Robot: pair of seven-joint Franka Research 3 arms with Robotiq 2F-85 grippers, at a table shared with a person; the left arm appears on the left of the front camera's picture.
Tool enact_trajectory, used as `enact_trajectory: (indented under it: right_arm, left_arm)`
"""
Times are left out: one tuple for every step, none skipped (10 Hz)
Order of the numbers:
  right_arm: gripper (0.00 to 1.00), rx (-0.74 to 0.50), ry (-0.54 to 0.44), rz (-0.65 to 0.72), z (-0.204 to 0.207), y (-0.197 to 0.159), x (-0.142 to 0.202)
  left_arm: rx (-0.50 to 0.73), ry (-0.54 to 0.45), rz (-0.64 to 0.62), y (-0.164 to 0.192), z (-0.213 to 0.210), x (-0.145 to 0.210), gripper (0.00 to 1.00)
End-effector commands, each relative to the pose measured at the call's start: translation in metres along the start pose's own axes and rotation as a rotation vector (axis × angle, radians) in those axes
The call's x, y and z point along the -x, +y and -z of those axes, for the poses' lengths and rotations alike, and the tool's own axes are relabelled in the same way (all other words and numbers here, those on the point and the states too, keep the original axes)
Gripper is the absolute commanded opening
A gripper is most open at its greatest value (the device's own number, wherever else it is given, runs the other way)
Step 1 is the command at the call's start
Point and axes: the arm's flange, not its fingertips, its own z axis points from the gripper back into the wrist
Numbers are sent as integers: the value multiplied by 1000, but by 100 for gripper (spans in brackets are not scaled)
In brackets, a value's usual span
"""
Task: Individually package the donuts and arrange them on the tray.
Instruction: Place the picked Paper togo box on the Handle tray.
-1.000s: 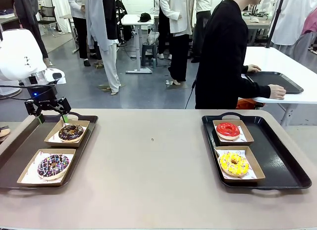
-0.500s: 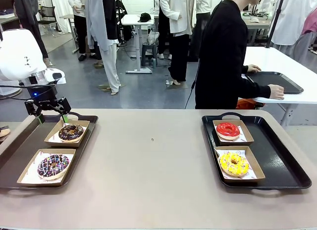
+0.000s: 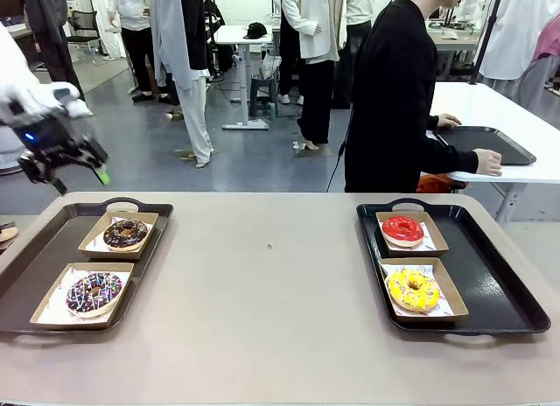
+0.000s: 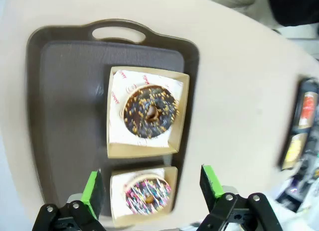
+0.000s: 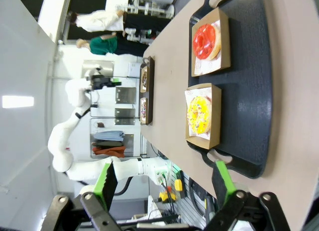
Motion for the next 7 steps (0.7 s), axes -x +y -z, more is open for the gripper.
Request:
enact_trajectory:
  right_arm:
    - [100, 5, -1, 9, 0, 2, 2]
    - [100, 5, -1, 9, 0, 2, 2]
    - [100, 5, -1, 9, 0, 2, 2]
    - [100, 5, -1, 9, 0, 2, 2]
    - [100, 5, -1, 9, 0, 2, 2]
    - [100, 5, -1, 9, 0, 2, 2]
    - [100, 5, -1, 9, 0, 2, 2]
  left_arm:
    - [162, 35, -75, 44, -28, 4, 100]
    - [250, 74, -84, 62, -44, 9, 100]
    - [374, 96, -75, 88, -63, 13, 100]
    - [493, 114, -53, 112, -78, 20, 100]
    - [592, 124, -53, 137, -88, 26, 100]
    - [675, 114, -47, 161, -94, 32, 100]
    - [768, 97, -31, 186, -96, 40, 100]
